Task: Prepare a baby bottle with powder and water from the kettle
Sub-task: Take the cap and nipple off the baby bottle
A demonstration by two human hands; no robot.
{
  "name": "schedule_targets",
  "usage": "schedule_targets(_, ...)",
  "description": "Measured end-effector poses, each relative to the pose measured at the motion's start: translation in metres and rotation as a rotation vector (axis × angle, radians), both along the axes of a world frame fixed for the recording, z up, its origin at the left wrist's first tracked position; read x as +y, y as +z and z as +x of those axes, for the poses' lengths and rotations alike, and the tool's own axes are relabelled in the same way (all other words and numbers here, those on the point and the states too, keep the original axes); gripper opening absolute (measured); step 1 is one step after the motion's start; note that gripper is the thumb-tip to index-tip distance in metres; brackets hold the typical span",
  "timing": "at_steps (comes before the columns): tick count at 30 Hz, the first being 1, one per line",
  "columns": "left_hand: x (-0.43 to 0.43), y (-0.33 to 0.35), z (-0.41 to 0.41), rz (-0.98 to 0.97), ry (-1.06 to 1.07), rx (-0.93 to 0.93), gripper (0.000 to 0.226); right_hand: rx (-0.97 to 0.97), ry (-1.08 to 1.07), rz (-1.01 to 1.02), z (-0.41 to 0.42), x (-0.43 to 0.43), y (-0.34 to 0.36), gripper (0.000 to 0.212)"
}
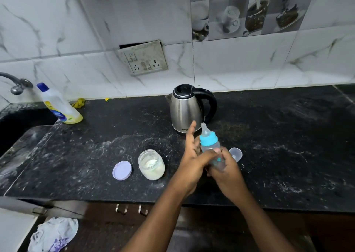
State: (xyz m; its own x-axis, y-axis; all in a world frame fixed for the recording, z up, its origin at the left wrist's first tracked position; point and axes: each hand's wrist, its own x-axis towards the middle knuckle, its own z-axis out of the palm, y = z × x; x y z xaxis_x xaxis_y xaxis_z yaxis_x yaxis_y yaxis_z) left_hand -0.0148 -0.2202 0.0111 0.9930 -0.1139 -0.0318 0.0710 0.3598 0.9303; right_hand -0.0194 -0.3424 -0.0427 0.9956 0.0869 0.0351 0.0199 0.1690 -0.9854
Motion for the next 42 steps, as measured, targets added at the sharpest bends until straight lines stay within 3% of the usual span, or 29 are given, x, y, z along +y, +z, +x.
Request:
schedule_targets(5, 0.010, 0.002, -0.001, 0.150, 0.127, -0.029, 0.102, 0.036, 0.046, 0.074, -0.007, -0.007, 0.012, 0.048)
schedule_targets(8, 0.013, 0.002, -0.003, 0.218, 0.054, 0.003, 0.100, 0.047, 0.042, 0.069, -0.008, -0.005, 0.017, 0.053)
schedule_targets(12, 0.020, -0.005, -0.008, 0.306, -0.045, 0.028, 0.052, 0.036, 0.119, 0.011, -0.004, -0.008, 0.017, 0.058)
schedule_targets(14, 0.024, -0.009, -0.008, 0.330, -0.005, 0.027, 0.042, 0.066, 0.264, -0.002, -0.003, -0.014, 0.019, 0.069)
schedule_targets(16, 0.027, -0.012, -0.006, 0.347, 0.042, 0.015, 0.042, 0.078, 0.344, -0.038, 0.000, -0.024, 0.025, 0.087)
schedule_targets(19, 0.030, -0.014, -0.005, 0.402, 0.094, -0.003, 0.048, 0.022, 0.243, -0.109, 0.007, -0.034, 0.040, 0.095)
schedule_targets(27, 0.030, -0.021, -0.011, 0.449, 0.079, -0.027, 0.057, -0.240, -0.022, -0.374, 0.008, -0.005, 0.049, 0.054)
schedule_targets(32, 0.030, -0.022, -0.010, 0.446, 0.088, -0.046, 0.057, -0.141, 0.214, -0.270, 0.006, -0.018, 0.048, 0.068)
schedule_targets(37, 0.033, -0.027, -0.013, 0.466, 0.090, -0.048, 0.057, -0.159, 0.073, -0.304, 0.004, -0.003, 0.048, 0.052)
schedule_targets(40, 0.031, -0.028, -0.013, 0.462, 0.087, -0.049, 0.058, -0.131, 0.218, -0.221, 0.005, -0.006, 0.048, 0.070)
schedule_targets(42, 0.032, -0.028, -0.013, 0.469, 0.082, -0.055, 0.059, -0.156, 0.214, -0.278, 0.003, -0.005, 0.048, 0.076)
